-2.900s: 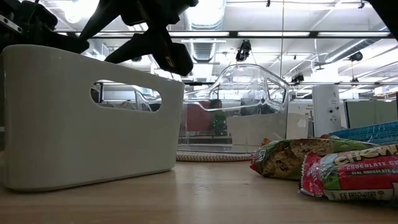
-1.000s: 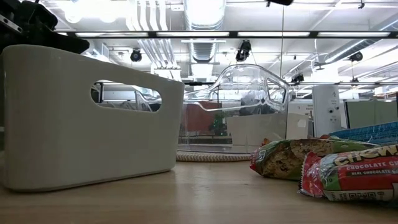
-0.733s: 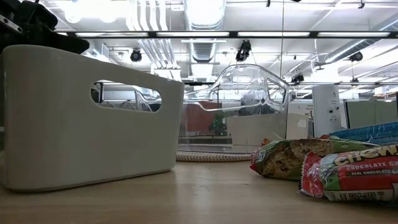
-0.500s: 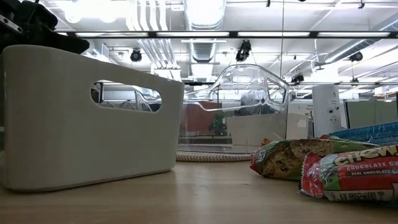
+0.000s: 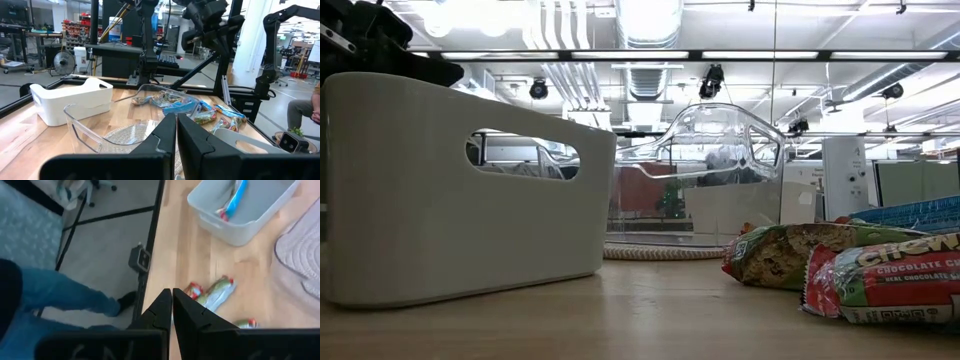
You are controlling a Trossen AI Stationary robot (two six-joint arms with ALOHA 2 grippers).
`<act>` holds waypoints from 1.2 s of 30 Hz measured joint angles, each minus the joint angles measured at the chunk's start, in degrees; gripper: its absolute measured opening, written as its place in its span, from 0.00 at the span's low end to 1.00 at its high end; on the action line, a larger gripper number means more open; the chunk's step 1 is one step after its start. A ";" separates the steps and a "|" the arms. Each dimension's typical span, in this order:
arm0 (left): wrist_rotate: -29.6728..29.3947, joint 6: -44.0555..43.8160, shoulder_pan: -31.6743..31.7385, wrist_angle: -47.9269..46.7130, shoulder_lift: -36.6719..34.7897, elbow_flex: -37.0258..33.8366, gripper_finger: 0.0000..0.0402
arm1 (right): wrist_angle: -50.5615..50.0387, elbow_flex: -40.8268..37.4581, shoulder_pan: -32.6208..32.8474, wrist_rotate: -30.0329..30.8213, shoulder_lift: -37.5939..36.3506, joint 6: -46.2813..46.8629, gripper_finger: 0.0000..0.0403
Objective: Pick and place Granola Bars by type
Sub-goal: Put the red granola bar into the gray bin
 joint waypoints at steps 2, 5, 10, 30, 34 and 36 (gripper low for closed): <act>0.00 0.00 0.01 -0.01 0.01 0.02 0.00 | -1.57 -0.47 1.09 0.00 -1.05 -0.03 0.02; 0.00 0.00 0.00 -0.01 0.03 0.00 0.00 | -3.47 -1.49 2.53 -0.01 -1.82 -1.93 0.02; 0.00 0.00 0.02 -0.01 0.03 0.01 0.00 | -3.89 -3.57 4.67 -0.26 -2.00 -3.00 0.02; -0.01 0.00 0.01 0.01 0.05 0.01 0.00 | -28.64 5.32 5.86 -1.48 -2.07 -13.08 0.02; 0.00 0.00 -0.01 -0.01 0.05 0.02 0.00 | -32.94 6.20 5.81 -1.53 -2.24 -16.34 0.02; -0.01 0.00 0.00 0.00 0.04 0.01 0.00 | -34.07 6.15 5.30 -1.64 -2.50 -16.91 0.02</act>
